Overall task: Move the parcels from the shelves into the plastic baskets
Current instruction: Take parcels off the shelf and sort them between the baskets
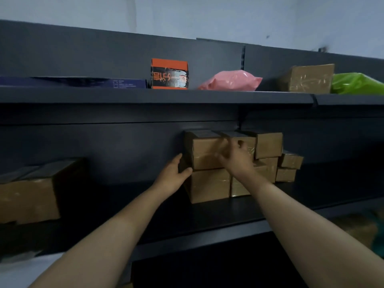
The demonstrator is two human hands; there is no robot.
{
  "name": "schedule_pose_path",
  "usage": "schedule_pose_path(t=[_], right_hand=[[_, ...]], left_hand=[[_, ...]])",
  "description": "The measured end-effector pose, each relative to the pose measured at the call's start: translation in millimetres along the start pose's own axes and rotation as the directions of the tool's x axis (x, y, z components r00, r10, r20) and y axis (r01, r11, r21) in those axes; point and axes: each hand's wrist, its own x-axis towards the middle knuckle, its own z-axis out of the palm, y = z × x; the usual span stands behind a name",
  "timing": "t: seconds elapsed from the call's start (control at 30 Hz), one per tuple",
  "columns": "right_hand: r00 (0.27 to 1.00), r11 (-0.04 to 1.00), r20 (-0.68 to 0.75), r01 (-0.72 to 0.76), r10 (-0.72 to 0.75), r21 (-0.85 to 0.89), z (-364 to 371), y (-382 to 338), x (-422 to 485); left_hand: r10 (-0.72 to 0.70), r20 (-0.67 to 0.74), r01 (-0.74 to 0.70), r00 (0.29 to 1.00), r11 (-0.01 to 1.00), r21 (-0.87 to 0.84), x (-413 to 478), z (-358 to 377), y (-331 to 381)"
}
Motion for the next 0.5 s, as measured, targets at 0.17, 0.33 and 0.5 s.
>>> schedule_pose_path(t=[0.17,0.33,0.5], right_hand=[[0.992,0.979,-0.050,-0.104,0.115,0.175,11,-5,38],[0.948,0.873,-0.022,-0.283,0.318,0.397,20,-11,62],[0.942,0.772,-0.039,-0.248,0.333,0.585,36,-20,62]], left_hand=[[-0.166,0.068,0.180,0.984,0.912,-0.369,60,9,14],[-0.326,0.170,0.363,0.930,0.746,-0.557,98,23,13],[-0.282,0.144,0.301,0.949,0.664,-0.684,103,23,1]])
